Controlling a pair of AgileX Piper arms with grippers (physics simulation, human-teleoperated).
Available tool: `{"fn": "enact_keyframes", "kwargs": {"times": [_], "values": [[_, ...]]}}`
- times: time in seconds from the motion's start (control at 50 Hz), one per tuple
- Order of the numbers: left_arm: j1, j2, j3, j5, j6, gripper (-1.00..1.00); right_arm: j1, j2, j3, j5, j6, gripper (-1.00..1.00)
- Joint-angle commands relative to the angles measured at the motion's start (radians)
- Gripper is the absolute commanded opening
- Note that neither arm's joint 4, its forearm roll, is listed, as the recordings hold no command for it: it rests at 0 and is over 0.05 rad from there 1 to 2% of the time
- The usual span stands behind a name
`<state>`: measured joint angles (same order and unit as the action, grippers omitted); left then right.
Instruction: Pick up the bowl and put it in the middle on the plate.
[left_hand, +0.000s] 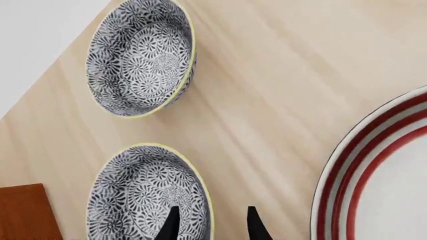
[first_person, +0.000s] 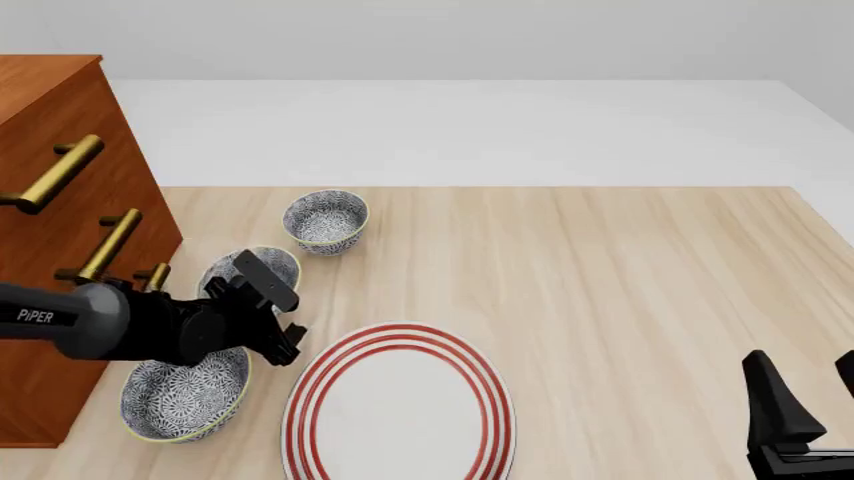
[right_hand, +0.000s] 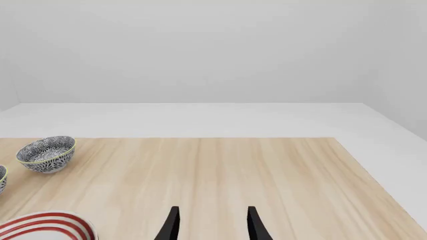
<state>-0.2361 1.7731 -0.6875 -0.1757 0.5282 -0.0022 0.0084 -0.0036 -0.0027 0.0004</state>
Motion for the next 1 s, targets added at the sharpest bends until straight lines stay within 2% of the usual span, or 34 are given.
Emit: {"fn": "enact_keyframes", "kwargs": {"times": [0.02, 0.1, 0.12, 0.28, 0.3, 0.42, 0.5, 0.72, 0.76, 0.82, 0.9, 1.0], "values": [[0.012, 0.029, 0.007, -0.024, 0.004, 1.00, 0.000, 0.000, 0.000, 0.000, 0.000, 1.00], [0.012, 0.022, 0.010, -0.022, 0.007, 1.00, 0.000, 0.000, 0.000, 0.000, 0.000, 1.00], [-0.002, 0.014, 0.002, -0.008, -0.010, 1.00, 0.000, 0.000, 0.000, 0.000, 0.000, 1.00], [0.013, -0.011, 0.012, -0.010, 0.004, 1.00, 0.000, 0.000, 0.000, 0.000, 0.000, 1.00], [0.020, -0.013, 0.013, -0.013, 0.004, -1.00, 0.000, 0.000, 0.000, 0.000, 0.000, 1.00], [0.009, -0.055, 0.016, 0.014, 0.007, -1.00, 0.000, 0.000, 0.000, 0.000, 0.000, 1.00], [0.000, -0.083, -0.003, 0.043, -0.021, -1.00, 0.000, 0.000, 0.000, 0.000, 0.000, 1.00], [0.008, -0.181, 0.012, 0.085, 0.023, -1.00, 0.000, 0.000, 0.000, 0.000, 0.000, 1.00], [-0.021, -0.216, -0.007, 0.121, -0.026, -1.00, 0.000, 0.000, 0.000, 0.000, 0.000, 1.00], [-0.026, -0.232, 0.001, 0.126, -0.008, -1.00, 0.000, 0.000, 0.000, 0.000, 0.000, 1.00], [-0.059, -0.272, -0.017, 0.162, -0.050, -1.00, 0.000, 0.000, 0.000, 0.000, 0.000, 1.00], [-0.066, -0.315, -0.012, 0.173, -0.047, -1.00, 0.000, 0.000, 0.000, 0.000, 0.000, 1.00]]}}
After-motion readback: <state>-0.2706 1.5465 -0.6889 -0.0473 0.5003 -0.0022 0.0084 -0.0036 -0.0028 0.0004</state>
